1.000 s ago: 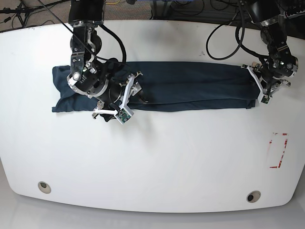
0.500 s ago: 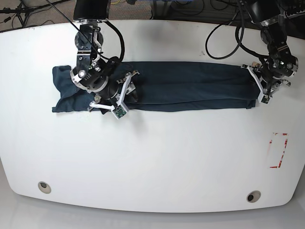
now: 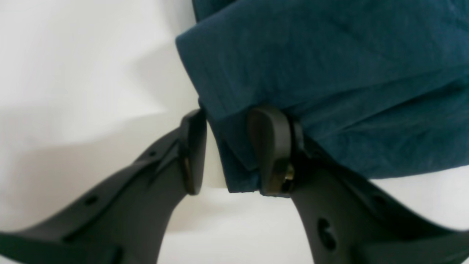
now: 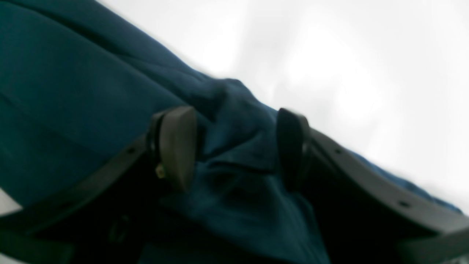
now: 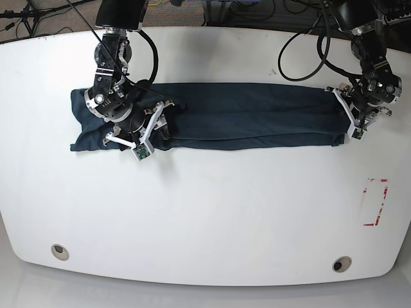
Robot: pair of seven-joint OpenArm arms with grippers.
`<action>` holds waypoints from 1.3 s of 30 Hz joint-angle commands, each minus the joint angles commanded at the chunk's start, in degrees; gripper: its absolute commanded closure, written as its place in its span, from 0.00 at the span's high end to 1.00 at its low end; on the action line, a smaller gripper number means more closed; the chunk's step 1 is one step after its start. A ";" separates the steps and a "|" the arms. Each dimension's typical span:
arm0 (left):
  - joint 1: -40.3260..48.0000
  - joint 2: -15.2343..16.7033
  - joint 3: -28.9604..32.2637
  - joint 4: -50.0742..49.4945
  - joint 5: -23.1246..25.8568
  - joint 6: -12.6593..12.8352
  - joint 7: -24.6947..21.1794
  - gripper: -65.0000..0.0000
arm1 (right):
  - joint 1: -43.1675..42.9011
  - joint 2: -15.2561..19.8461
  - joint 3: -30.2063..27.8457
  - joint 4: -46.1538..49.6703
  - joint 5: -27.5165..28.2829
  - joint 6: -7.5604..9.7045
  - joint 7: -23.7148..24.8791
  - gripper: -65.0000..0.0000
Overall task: Fold the T-shirt properly
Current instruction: 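Smooth the strip end with the right gripper toward the shirt middle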
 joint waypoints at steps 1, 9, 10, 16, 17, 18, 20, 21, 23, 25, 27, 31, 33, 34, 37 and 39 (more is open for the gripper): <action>0.00 0.00 0.00 0.00 0.00 0.00 0.00 0.33 | -0.09 0.00 0.35 0.35 0.00 0.00 0.00 0.50; 0.00 0.00 0.00 0.00 0.00 0.00 0.00 0.33 | -0.18 0.00 4.04 3.87 0.00 0.00 -0.44 0.50; 0.00 0.00 0.00 0.00 0.00 0.00 0.00 0.33 | -0.18 0.00 4.04 3.96 0.00 0.00 -0.53 0.50; 0.00 -0.09 -0.09 0.00 0.00 0.00 0.00 0.33 | -0.18 -0.09 4.04 2.11 0.44 0.00 -2.46 0.50; 0.00 -0.09 -0.09 0.00 0.00 0.00 0.00 0.33 | -0.18 -0.09 4.04 1.76 0.44 0.00 -2.46 0.50; 0.00 -0.09 -0.09 0.00 0.00 0.00 0.00 0.33 | -0.18 -0.09 4.04 1.32 0.44 0.00 -2.46 0.50; 0.00 -0.09 -0.09 0.00 0.00 0.00 0.00 0.33 | -0.26 -0.18 4.04 0.26 0.53 0.00 -2.46 0.50; 0.00 -0.09 -0.09 0.00 0.00 0.00 0.00 0.33 | -0.26 -0.18 4.04 -0.09 0.53 0.00 -2.46 0.50; 0.00 -0.09 -0.09 0.00 0.00 0.00 0.00 0.33 | -0.26 -0.18 4.04 -0.44 0.53 0.00 -2.46 0.49; 0.00 -0.09 -0.09 0.00 0.00 0.00 0.00 0.33 | -0.26 -0.35 4.04 -0.44 0.53 0.00 -2.46 0.49; 0.00 -0.09 -0.18 0.00 0.00 0.00 0.00 0.33 | -0.26 -1.05 4.04 -0.44 0.53 0.00 -2.46 0.49; 0.00 -0.18 -0.18 0.00 0.00 0.00 0.00 0.33 | -0.26 -1.58 3.96 -0.18 0.53 0.00 -2.46 0.36; 0.00 -0.18 -0.18 0.00 0.00 0.00 0.00 0.33 | -0.26 -1.67 3.69 0.00 0.53 0.00 -2.46 0.20; 0.00 -0.18 -0.18 0.00 0.00 0.00 0.00 0.33 | -0.26 -1.76 3.69 0.00 0.53 0.00 -2.55 0.15; 0.00 -0.18 -0.18 0.00 0.00 0.00 0.00 0.33 | -0.26 -1.93 3.16 0.09 0.53 0.00 -2.73 0.00; 0.00 -0.18 -0.18 0.00 0.00 0.00 0.00 0.33 | -0.62 -2.37 1.58 0.18 0.53 0.00 -2.73 0.01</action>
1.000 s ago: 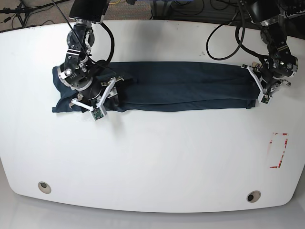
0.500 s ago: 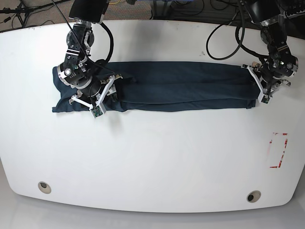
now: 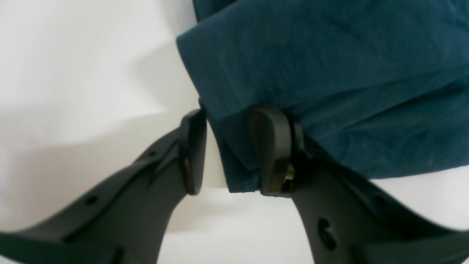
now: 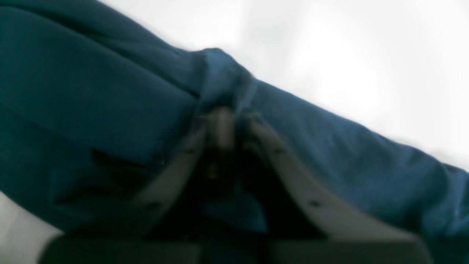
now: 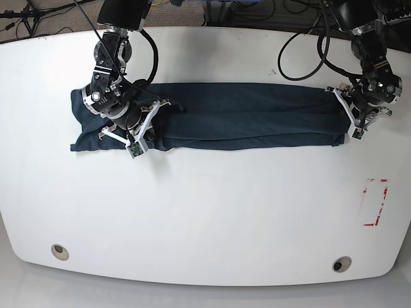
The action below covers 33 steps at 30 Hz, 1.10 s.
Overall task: Fold the T-shirt properly
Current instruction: 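Smooth the strip end with the right gripper toward the shirt middle, then lift the right gripper and reposition it at the strip end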
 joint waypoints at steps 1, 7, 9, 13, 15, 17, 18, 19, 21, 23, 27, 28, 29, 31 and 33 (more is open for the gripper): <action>0.00 0.00 0.00 0.00 0.00 0.00 0.00 0.33 | -0.53 -0.09 -0.70 0.35 0.00 0.00 0.00 0.01; 0.79 0.00 0.09 0.00 0.00 0.00 0.00 0.33 | -4.31 -0.44 -5.89 8.18 0.00 0.00 0.18 0.00; 0.88 0.00 0.18 0.00 0.00 0.00 -0.09 0.33 | -5.63 -0.44 -8.44 10.55 0.00 0.00 0.18 0.00; 0.97 0.00 0.26 0.00 0.00 0.00 -0.09 0.33 | -7.12 -0.44 -11.78 12.92 -0.26 0.00 0.09 0.00; 0.97 0.00 0.26 0.00 0.00 0.00 -0.09 0.33 | -7.74 -0.44 -13.36 13.01 -0.09 0.00 0.09 0.00; 0.97 0.00 0.26 0.00 0.00 0.00 -0.09 0.33 | -7.91 -0.53 -14.59 12.92 -0.09 0.00 0.09 0.00; 0.97 0.00 0.26 0.00 0.00 0.00 -0.09 0.33 | -7.91 -0.53 -15.12 12.75 0.00 0.00 0.09 0.00; 0.97 0.00 0.26 0.00 0.00 0.00 -0.09 0.33 | -8.00 -0.53 -15.65 12.57 0.00 0.00 0.09 0.00; 0.97 0.00 0.26 0.00 0.00 0.00 -0.09 0.33 | -8.00 -0.53 -16.88 11.69 0.00 0.00 0.09 0.00; 0.97 0.00 0.26 0.00 0.00 0.00 -0.09 0.33 | -7.91 -0.53 -17.93 10.90 -0.09 0.00 0.00 0.01; 1.05 0.00 0.26 0.00 0.00 0.00 -0.09 0.33 | -7.56 -0.62 -19.34 9.14 -0.09 0.00 0.00 0.22; 1.05 0.00 0.26 0.00 0.00 0.00 -0.09 0.33 | -7.56 -0.62 -19.43 9.05 -0.09 0.00 0.00 0.25; 1.05 0.00 0.26 0.00 0.00 0.00 -0.09 0.33 | -7.56 -0.62 -19.69 9.05 -0.09 0.00 0.00 0.34; 1.05 0.00 0.26 0.00 0.00 0.00 -0.09 0.33 | -7.82 -0.62 -20.22 9.23 -0.09 0.00 0.00 0.45; 1.05 0.00 0.26 0.00 0.00 0.00 -0.09 0.33 | -8.00 -0.62 -20.66 10.37 -0.09 0.00 0.00 0.55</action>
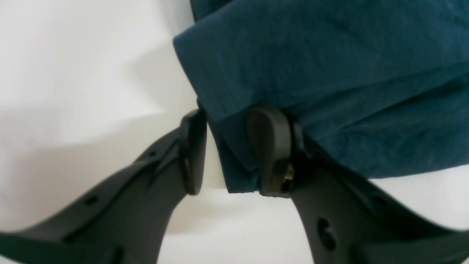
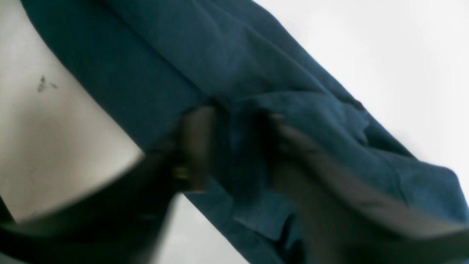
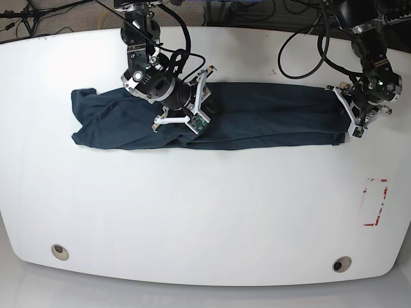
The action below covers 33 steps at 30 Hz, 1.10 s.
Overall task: Fold the T-shirt properly
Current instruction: 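Lift the right gripper and reposition it at the strip end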
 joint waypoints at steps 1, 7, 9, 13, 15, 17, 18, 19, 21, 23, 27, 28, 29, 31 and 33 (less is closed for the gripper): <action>0.00 0.00 0.00 0.00 0.00 0.00 0.00 0.33 | -0.18 0.00 -0.09 0.70 0.00 0.00 0.00 0.57; 0.00 0.00 0.00 0.00 0.00 0.00 0.00 0.33 | -3.25 1.14 0.88 6.77 -0.35 0.00 0.00 0.58; 0.00 0.00 0.00 0.00 0.00 0.00 0.00 0.33 | -3.87 1.58 2.73 7.21 0.00 0.00 0.00 0.58; 0.00 0.00 -0.09 0.00 0.00 0.00 0.00 0.33 | -4.22 1.58 7.12 6.86 0.09 0.00 0.00 0.58; 0.00 0.00 -0.09 0.00 0.00 0.00 0.00 0.33 | -4.31 1.67 8.26 6.07 0.09 0.00 0.09 0.58; 0.00 0.00 -0.18 0.00 0.00 0.00 0.00 0.33 | -4.31 1.76 8.53 4.75 0.09 0.00 0.09 0.58; 0.00 0.00 -0.18 0.00 0.00 0.00 0.00 0.33 | -4.22 1.76 8.53 4.13 0.09 0.00 0.09 0.58; 0.00 0.00 -0.26 0.00 0.00 0.00 0.00 0.33 | -4.22 1.93 8.62 3.43 0.09 0.00 0.09 0.58; 0.00 -0.35 -0.26 0.00 0.00 0.00 0.00 0.33 | -4.40 2.46 8.53 2.73 0.09 0.00 0.09 0.58; 0.00 -0.62 -0.09 0.00 0.00 0.00 0.00 0.33 | -4.75 2.73 8.44 2.46 0.09 0.00 0.09 0.58; 0.00 -0.70 -0.18 0.00 -0.09 0.00 0.00 0.33 | -6.77 2.73 8.35 2.46 0.09 0.00 0.00 0.58; 0.00 -0.70 -0.26 0.00 -0.09 0.00 0.00 0.33 | -7.03 2.73 8.35 2.46 0.09 0.00 0.00 0.58; 0.00 -0.70 -0.26 0.00 -0.09 0.00 0.00 0.33 | -7.38 2.81 8.35 2.46 0.09 0.00 0.00 0.58; 0.00 -0.70 -0.26 0.00 -0.09 0.00 0.00 0.33 | -7.82 2.81 8.44 2.37 0.00 0.00 0.00 0.58; 0.00 -0.79 -0.26 0.00 -0.09 0.00 0.00 0.33 | -8.53 2.81 8.44 2.20 -0.26 0.00 0.00 0.58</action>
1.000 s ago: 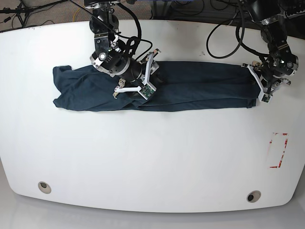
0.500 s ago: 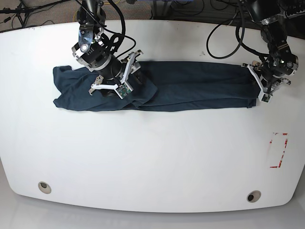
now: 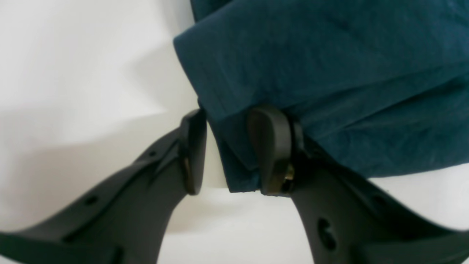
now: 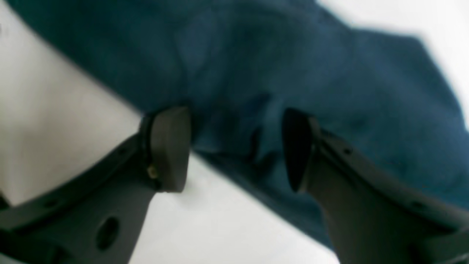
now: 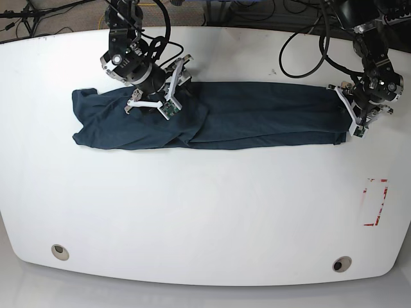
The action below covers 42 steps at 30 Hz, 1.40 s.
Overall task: Fold the T-shirt properly
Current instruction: 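Lift the right gripper and reposition it at the strip end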
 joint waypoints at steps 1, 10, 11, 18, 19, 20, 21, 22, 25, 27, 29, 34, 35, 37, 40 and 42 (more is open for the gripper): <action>0.00 0.00 0.00 0.00 0.00 0.00 0.00 0.33 | -0.44 0.09 0.00 0.00 -0.09 0.00 0.00 0.58; 0.00 0.00 0.00 0.00 0.00 0.00 0.00 0.33 | -3.16 3.43 -0.35 0.35 0.26 0.00 0.00 0.58; 0.00 0.00 0.00 0.00 0.00 0.00 0.00 0.33 | -3.34 3.60 -0.35 0.44 0.26 0.00 0.00 0.58; 0.00 -0.26 0.00 0.00 0.00 0.00 0.00 0.33 | -5.01 4.92 0.09 5.10 0.26 0.00 0.00 0.58; 0.00 -0.53 0.00 0.00 0.00 0.00 0.00 0.33 | -5.19 4.92 0.09 5.63 0.26 0.00 0.00 0.58; 0.00 -0.62 0.00 0.00 0.00 0.00 0.00 0.33 | -5.10 5.01 0.09 5.80 0.26 0.00 0.00 0.58; 0.00 -0.62 0.00 0.00 0.00 0.00 0.00 0.33 | -4.66 5.01 0.53 5.89 0.26 0.00 0.18 0.58; 0.00 -0.62 0.00 0.00 0.00 0.00 0.00 0.33 | -4.22 5.01 1.23 5.89 0.26 0.00 0.26 0.58; 0.00 -0.70 0.00 0.00 -0.09 0.00 0.00 0.33 | -1.76 4.48 4.66 5.63 0.26 0.00 0.26 0.58; 0.00 -0.70 -0.09 0.00 -0.09 0.00 0.00 0.33 | 0.26 3.69 6.51 5.27 0.35 0.00 0.26 0.58; 0.00 -0.70 -0.09 0.00 -0.09 0.00 0.00 0.33 | 2.55 2.37 8.35 4.40 0.35 0.00 0.26 0.56; 0.00 -0.70 -0.09 0.26 -0.26 0.00 0.00 0.33 | 9.05 0.62 13.80 1.23 0.35 0.00 0.26 0.37; 0.00 -0.70 -0.09 0.44 -0.26 0.00 0.00 0.33 | 10.02 0.62 14.15 0.26 0.35 0.00 0.26 0.33; 0.00 -0.70 -0.09 0.53 -0.26 0.00 0.09 0.33 | 11.87 0.62 14.68 -2.37 0.35 0.00 0.26 0.23; 0.00 -0.70 -0.09 0.53 -0.35 0.00 0.09 0.33 | 13.80 0.97 14.68 -6.68 -0.09 0.00 0.35 0.10; -0.09 -0.62 -0.09 0.62 -0.35 0.00 0.09 0.33 | 14.68 2.37 14.59 -10.37 0.26 0.00 0.44 0.05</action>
